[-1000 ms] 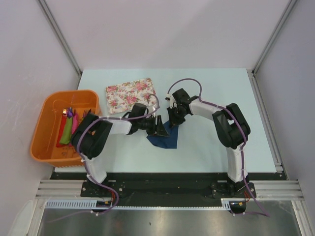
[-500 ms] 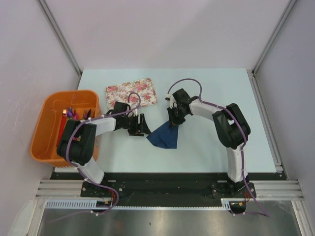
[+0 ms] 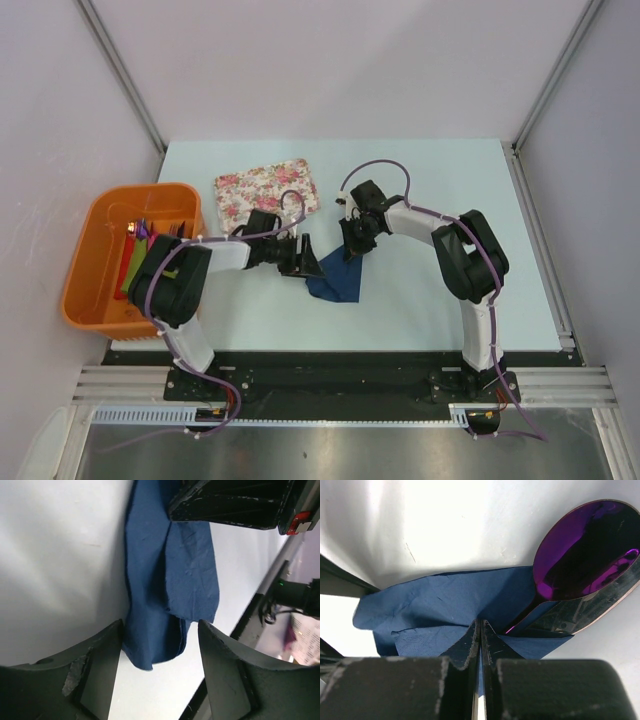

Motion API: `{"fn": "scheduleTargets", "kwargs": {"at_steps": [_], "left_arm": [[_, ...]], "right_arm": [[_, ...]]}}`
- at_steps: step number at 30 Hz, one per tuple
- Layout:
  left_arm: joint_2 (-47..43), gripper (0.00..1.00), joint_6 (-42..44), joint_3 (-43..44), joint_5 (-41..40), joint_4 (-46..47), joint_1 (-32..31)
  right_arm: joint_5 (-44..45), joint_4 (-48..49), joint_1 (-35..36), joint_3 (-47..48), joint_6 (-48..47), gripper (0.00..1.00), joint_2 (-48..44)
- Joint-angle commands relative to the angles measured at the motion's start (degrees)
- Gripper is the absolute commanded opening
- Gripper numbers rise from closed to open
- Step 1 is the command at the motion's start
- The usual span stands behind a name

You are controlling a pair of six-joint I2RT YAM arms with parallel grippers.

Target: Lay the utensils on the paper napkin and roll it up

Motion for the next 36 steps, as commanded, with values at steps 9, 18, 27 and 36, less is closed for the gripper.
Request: {"fn": "scheduleTargets", "kwargs": {"at_steps": [9, 18, 27, 36], "left_arm": [[-15.6, 0.56, -0.4, -9.1, 3.9, 2.0, 5.7], [-13.2, 0.28, -7.0, -14.2, 10.1, 16.1, -4.8], [-4.4, 0.20, -10.5, -12.9, 8.1, 25.0, -8.1], [0.2, 0.18, -6.8, -10.3, 2.2, 23.1, -8.0]], "right_arm": [[5.9, 0.0, 1.1, -3.2, -1.8, 0.04, 5.8], [5.7, 0.0, 1.3, -2.8, -1.2, 0.04, 6.1], [5.7, -0.2, 1.2, -2.5, -1.4, 0.04, 6.3], [5.5, -0.3, 1.1, -2.8, -1.3, 0.03, 6.3]]}}
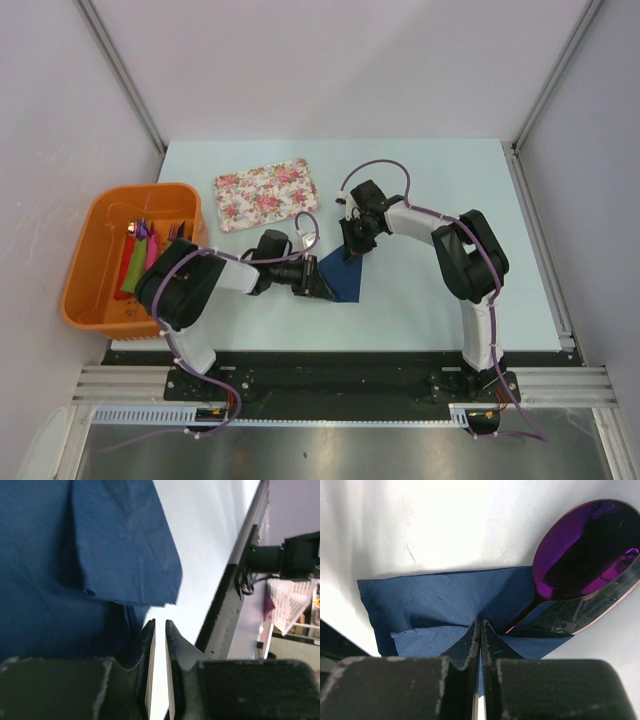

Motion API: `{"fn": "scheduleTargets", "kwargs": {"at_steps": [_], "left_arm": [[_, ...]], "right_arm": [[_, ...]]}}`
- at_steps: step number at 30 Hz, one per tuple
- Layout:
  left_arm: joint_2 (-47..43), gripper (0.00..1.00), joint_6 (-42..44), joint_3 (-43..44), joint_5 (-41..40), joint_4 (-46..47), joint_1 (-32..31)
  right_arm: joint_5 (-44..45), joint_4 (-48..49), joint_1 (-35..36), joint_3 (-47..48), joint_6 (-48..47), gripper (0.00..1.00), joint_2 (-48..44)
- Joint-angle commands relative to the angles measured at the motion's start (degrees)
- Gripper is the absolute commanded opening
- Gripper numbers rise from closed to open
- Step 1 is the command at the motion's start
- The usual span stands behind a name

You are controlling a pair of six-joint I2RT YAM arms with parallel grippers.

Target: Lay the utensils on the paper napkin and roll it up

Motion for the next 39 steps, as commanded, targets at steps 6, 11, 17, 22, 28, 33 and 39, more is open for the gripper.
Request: {"fn": "scheduleTargets", "kwargs": {"at_steps": [6, 11, 17, 22, 28, 33, 39], "left_arm": [[5.6, 0.15, 0.2, 3.1, -5.8, -1.9, 0.1], [6.6, 0.10, -0.2, 1.0, -7.6, -3.4, 0.8], [6.3, 0.11, 0.9, 0.6, -7.4, -4.9, 2.5], [-0.1, 0.27, 1.7, 0.9, -3.9, -4.9, 2.6], [-9.4, 0.55, 4.9, 3.8, -5.0, -15.1, 7.0], [-8.4, 0.65, 11.2, 7.0, -12.0, -26.3, 12.6], [-1.3, 0.63, 13.2, 10.0, -12.3, -28.7, 12.6]], "right_arm": [[5.4, -0.2, 1.1, -3.0, -1.5, 0.03, 6.1], [5.4, -0.3, 1.0, -3.1, -1.8, 0.03, 6.0], [5.5, -0.1, 1.1, -3.2, -1.6, 0.03, 6.2], [5.6, 0.2, 1.1, -3.4, -1.9, 0.03, 6.1], [5.6, 0.3, 1.1, -3.3, -1.8, 0.03, 6.1], [5.6, 0.4, 1.3, -3.1, -1.8, 0.03, 6.3], [5.8, 0.3, 1.2, -3.1, -1.6, 0.03, 6.3]]}}
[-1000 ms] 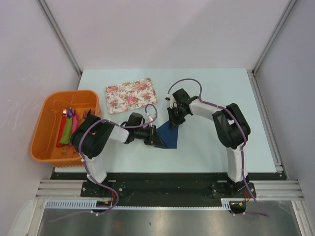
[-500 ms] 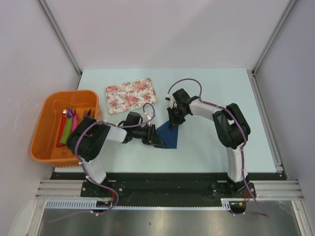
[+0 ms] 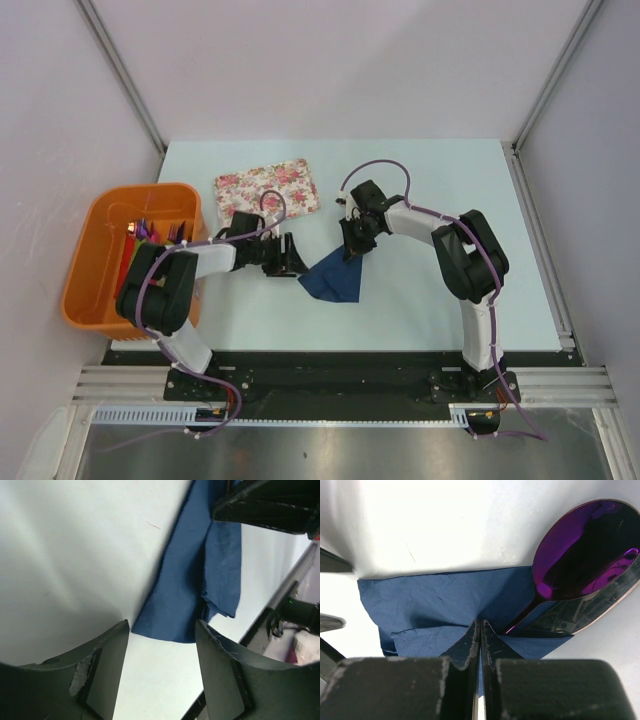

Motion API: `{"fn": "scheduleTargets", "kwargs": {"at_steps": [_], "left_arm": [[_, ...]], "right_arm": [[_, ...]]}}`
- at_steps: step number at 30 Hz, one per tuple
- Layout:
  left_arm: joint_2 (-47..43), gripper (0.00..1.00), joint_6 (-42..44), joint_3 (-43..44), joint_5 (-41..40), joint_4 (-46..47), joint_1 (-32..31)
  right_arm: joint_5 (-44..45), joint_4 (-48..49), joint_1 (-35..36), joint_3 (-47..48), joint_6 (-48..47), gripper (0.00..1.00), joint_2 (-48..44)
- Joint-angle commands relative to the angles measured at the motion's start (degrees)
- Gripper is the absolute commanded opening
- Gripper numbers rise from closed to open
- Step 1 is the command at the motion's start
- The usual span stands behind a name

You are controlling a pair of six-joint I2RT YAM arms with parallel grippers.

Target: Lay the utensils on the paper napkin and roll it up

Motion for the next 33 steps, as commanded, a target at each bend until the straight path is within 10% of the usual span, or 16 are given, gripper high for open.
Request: {"fn": "scheduleTargets", "kwargs": {"at_steps": [1, 17, 33], "left_arm": [[4.7, 0.63, 3.5, 2.1, -0.2, -4.1, -1.1], [14.5, 0.62, -3.6, 8.6, 9.5, 13.7, -8.4], [9.2, 0.47, 0.0, 5.3, 10.4, 2.0, -0.6]], "right_arm": [[5.8, 0.2, 1.3, -3.1, -1.6, 0.03, 6.3], [5.5, 0.1, 1.4, -2.3, -1.4, 0.03, 7.1], [5.8, 0.2, 1.3, -2.6, -1.5, 0.03, 6.5]]}}
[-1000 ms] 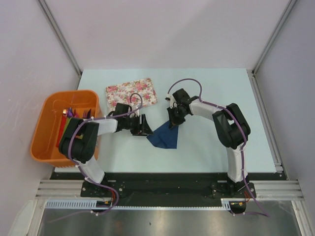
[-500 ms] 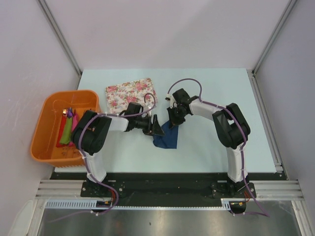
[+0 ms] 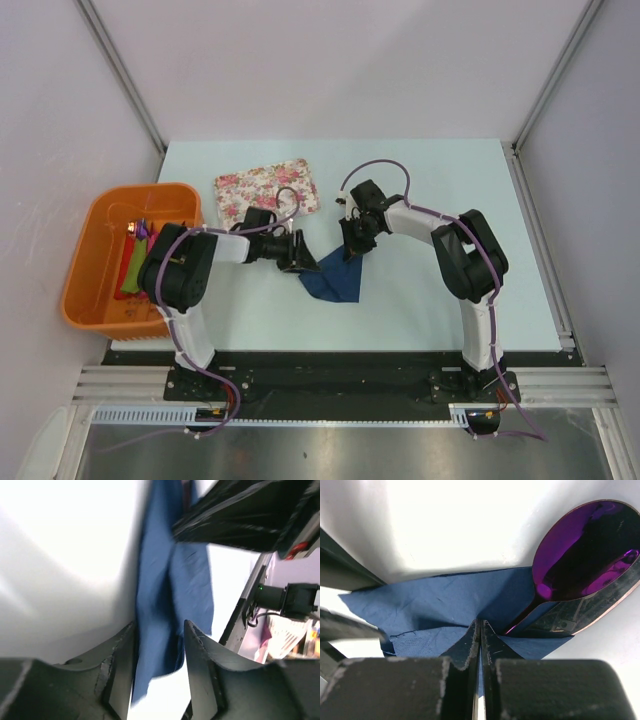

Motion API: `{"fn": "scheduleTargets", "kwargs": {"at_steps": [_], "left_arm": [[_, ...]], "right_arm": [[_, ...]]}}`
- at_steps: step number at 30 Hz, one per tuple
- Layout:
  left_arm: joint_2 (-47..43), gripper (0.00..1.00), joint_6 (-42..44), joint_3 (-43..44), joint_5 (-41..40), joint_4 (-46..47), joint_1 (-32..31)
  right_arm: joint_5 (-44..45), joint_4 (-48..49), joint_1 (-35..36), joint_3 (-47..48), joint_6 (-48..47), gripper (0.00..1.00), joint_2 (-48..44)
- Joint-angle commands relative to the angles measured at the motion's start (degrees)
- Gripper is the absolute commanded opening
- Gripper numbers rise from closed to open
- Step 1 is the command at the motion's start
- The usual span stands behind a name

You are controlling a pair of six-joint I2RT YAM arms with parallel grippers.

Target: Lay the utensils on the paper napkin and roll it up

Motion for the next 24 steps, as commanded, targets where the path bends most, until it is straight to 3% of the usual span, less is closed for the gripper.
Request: {"fn": "scheduleTargets", "kwargs": {"at_steps": [1, 7, 11, 19, 24], "left_arm": [[-4.7, 0.45, 4.0, -2.3, 0.5, -6.6, 3.1], [-5.5, 0.26, 0.8, -3.9, 3.7, -4.8, 2.1], [-6.2, 0.24, -2.0, -3.8, 4.5, -3.3, 1.0], [-11.1, 0.07, -8.8, -3.3, 5.5, 3.3, -3.1], [-9.3, 0.01, -13.0, -1.7, 5.5, 7.2, -6.6]], "right_arm": [[5.9, 1.0, 1.3, -3.2, -1.6, 0.03, 6.2], [5.5, 1.6, 1.7, -3.4, -0.9, 0.03, 6.6], [5.4, 1.8, 1.9, -3.4, -0.8, 0.03, 6.8], [5.5, 2.1, 1.9, -3.8, -0.7, 0.02, 6.6], [5.2, 2.4, 2.0, -3.6, -0.2, 0.02, 6.9]]}}
